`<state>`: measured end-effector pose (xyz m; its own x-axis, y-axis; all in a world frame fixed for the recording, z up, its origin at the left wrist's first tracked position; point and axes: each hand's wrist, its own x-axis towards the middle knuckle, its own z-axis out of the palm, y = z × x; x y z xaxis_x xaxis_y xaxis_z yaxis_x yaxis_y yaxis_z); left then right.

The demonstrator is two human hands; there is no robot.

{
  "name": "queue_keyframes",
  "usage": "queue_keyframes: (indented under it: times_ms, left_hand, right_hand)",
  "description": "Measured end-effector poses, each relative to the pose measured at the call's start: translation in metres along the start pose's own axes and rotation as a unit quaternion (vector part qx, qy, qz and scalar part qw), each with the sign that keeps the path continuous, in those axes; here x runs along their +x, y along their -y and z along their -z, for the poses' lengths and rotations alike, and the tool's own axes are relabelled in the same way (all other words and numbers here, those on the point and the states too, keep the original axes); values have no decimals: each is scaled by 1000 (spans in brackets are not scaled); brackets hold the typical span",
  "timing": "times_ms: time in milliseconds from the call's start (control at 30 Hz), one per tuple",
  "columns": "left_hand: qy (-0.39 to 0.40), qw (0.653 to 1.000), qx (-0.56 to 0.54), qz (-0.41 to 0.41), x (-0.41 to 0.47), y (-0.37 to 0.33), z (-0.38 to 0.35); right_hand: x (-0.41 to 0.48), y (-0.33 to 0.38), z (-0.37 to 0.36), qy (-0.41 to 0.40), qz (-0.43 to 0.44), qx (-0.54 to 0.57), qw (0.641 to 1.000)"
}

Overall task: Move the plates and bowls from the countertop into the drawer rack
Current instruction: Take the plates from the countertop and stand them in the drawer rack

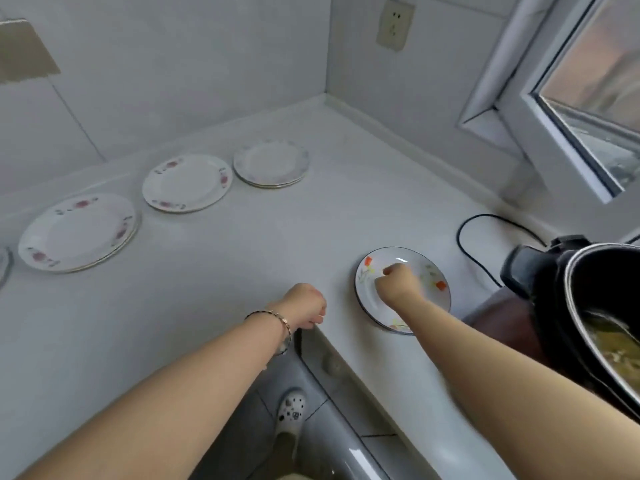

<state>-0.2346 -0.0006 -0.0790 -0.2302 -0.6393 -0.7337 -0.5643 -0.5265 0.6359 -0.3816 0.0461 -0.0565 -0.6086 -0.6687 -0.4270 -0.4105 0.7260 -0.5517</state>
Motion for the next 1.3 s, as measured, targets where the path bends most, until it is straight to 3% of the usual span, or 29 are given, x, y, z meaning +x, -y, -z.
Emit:
queue_keyframes:
  times_ms: [67,200,367,467,567,700,867,1133,1300]
  left_hand:
    - [52,998,46,2,21,-13,-25]
    - [84,995,56,14,64,-45,-56]
    - [148,986,60,47,108,-69,-76]
    - [172,982,42,68,124,-76,-76]
    - [184,979,58,61,135,-77,-72]
    - [165,983,69,33,140,-81,-56]
    - [119,991,63,-12,126,-83,-20]
    - [-88,992,17,-87,51,-24,31]
    - [-187,977,-79,-67,-21,58,49]
  right_hand:
    - [22,-17,8,-26,-43,-2,999]
    - [67,-41,26,-110,-134,-20,985]
    - [114,-62,33,-85,-274,-8,958]
    - [130,-74,29,-58,-306,4,950]
    - [135,-82,23,-92,-314,23,945]
    - [133,-76,14,-125,-284,69,948]
    - [125,-50,9,-98,-195,71,973]
    - [80,-9,-10,-11,-33,16,999]
    - [15,11,-32,51,104,-21,993]
